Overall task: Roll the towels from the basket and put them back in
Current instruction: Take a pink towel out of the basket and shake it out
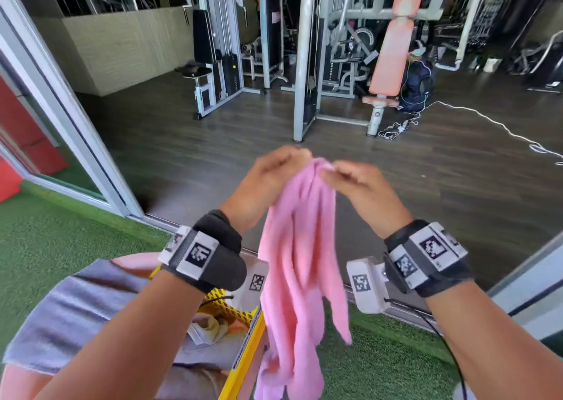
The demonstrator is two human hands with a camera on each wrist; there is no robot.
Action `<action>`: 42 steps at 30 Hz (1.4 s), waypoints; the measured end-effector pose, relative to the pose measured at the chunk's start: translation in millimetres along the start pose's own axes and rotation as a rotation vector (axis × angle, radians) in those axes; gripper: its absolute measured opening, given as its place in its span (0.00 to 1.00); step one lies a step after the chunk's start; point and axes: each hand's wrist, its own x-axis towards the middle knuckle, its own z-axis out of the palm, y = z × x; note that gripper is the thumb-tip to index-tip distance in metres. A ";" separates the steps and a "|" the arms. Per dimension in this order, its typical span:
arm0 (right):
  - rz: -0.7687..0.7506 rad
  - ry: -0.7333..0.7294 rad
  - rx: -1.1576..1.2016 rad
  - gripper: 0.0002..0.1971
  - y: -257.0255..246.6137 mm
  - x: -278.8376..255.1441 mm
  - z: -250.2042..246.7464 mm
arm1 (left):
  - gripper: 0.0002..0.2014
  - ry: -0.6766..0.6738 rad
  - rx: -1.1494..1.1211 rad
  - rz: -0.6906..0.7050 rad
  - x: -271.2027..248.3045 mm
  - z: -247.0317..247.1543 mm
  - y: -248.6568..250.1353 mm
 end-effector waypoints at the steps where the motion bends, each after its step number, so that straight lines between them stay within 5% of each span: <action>1: -0.025 0.073 0.065 0.10 -5.7 6.2 -5.8 | 0.10 -0.055 0.066 -0.015 -3.7 5.6 -3.1; 4: -0.063 0.137 0.155 0.10 -10.4 13.7 -10.8 | 0.16 -0.047 0.099 0.023 -5.2 8.8 1.3; 8: 0.044 -0.010 0.031 0.14 13.7 -7.3 8.5 | 0.20 0.163 -0.052 0.046 5.5 -3.1 10.0; 14: -0.089 0.127 0.072 0.07 -13.0 14.0 -10.4 | 0.13 -0.074 0.119 0.016 1.8 12.8 -9.0; 19: 0.030 -0.013 -0.014 0.20 4.7 -5.9 5.1 | 0.13 0.141 -0.121 0.005 7.6 -3.3 0.1; 24: -0.113 0.091 -0.016 0.05 -20.4 12.0 -11.8 | 0.12 -0.102 0.026 -0.023 -5.0 9.7 -13.9; 30: 0.025 0.030 -0.062 0.21 5.5 -10.2 -3.5 | 0.14 0.143 -0.097 0.014 6.2 -10.7 -4.8; 35: -0.104 0.120 0.034 0.05 -25.2 6.2 -17.1 | 0.12 -0.181 0.067 -0.064 -9.8 10.6 -16.9; 39: -0.005 0.073 -0.016 0.06 -5.4 -3.5 -8.7 | 0.15 0.052 -0.130 -0.008 -5.0 -8.4 -10.1; 42: -0.022 0.096 0.009 0.10 -9.1 -3.0 -11.6 | 0.16 0.001 -0.027 -0.002 -5.6 -6.8 -12.1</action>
